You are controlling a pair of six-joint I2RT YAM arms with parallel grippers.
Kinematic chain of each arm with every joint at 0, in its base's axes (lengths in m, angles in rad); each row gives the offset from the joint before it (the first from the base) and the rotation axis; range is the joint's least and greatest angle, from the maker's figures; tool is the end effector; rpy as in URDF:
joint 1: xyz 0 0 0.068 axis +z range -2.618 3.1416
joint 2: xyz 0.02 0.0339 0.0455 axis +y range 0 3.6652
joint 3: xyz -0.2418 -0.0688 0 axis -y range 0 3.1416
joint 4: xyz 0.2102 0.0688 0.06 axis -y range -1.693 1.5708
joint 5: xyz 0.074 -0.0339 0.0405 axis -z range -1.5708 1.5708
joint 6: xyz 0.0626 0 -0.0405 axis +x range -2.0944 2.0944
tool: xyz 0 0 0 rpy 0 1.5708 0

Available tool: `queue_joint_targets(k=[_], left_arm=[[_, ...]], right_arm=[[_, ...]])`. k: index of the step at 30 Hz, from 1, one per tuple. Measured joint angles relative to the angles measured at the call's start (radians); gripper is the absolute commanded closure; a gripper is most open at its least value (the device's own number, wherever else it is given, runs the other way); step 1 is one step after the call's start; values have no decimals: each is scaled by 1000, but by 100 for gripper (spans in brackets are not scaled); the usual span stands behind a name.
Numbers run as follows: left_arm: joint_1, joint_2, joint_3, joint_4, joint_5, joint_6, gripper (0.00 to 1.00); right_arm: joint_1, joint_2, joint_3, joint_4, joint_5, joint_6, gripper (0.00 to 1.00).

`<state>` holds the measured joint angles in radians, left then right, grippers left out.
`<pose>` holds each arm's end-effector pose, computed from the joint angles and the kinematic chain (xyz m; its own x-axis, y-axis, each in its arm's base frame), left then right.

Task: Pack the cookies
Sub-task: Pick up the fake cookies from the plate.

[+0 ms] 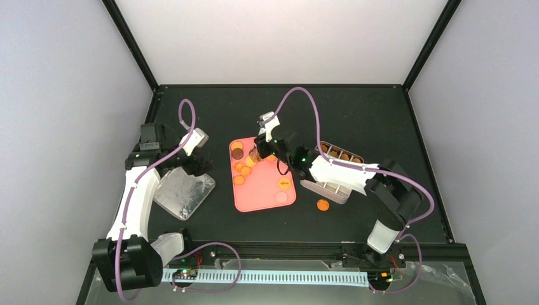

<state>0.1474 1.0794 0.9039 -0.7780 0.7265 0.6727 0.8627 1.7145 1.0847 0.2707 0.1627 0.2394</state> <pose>0.1973 -0.0127 0.2506 -0.4623 0.4022 -0.7902 0.7142 0.6971 -0.0630 0.2594 0.2873 0.2298 -0.3764 -0.0798 -0.9230 -0.5782 0.7987 0.1667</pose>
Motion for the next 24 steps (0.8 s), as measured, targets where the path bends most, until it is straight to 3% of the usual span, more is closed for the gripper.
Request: queue_joint_targets(k=[16, 24], left_arm=[[0, 0, 0, 1, 11, 0, 21], [0, 0, -3, 2, 11, 0, 21]], right_arm=[[1, -132, -71, -40, -8, 25, 99], [1, -273, -102, -72, 23, 18, 99]])
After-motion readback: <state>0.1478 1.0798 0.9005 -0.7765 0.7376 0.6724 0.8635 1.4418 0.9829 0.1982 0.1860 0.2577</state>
